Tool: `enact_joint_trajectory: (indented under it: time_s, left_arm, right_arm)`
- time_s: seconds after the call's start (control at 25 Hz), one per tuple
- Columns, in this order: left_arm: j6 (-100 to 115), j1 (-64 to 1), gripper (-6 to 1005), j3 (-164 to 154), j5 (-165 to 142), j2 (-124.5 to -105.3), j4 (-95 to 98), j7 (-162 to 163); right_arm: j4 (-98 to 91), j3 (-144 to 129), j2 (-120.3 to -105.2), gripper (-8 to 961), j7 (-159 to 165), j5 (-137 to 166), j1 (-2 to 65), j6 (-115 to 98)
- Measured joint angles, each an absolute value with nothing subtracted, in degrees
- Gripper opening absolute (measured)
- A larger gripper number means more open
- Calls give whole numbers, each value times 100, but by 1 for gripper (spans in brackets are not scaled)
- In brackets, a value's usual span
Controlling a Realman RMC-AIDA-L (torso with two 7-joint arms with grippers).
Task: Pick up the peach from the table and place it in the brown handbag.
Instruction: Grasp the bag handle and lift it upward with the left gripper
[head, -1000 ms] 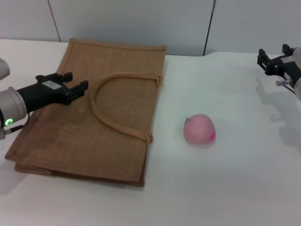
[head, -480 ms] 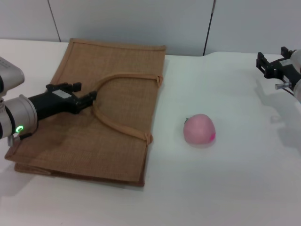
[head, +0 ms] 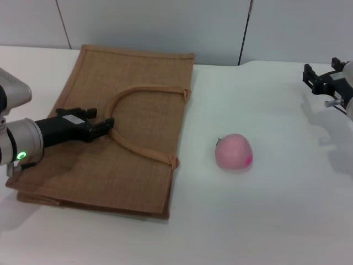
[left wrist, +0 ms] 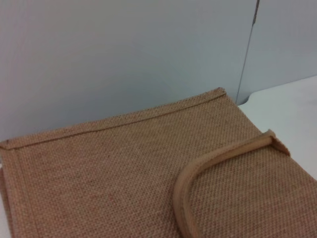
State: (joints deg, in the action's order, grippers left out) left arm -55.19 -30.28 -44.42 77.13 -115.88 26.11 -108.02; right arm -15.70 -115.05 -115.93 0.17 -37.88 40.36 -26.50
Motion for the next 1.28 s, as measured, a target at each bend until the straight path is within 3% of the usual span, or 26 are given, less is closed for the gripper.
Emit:
enact_joint_trajectory:
  time_s: [0.8,1.28]
  left_arm:
    - [-6147,-2899,576,-4326,7420,-11602,3972,-9392]
    - [-6542,-3201,575,-4326,4986,-11610,4910,-7602]
  right_arm:
    - [-1701,-11629,-11597,669,12,-3788,4029,-2363]
    - [-1728,-11653,-11602,670,17,-3788,4052,-2247]
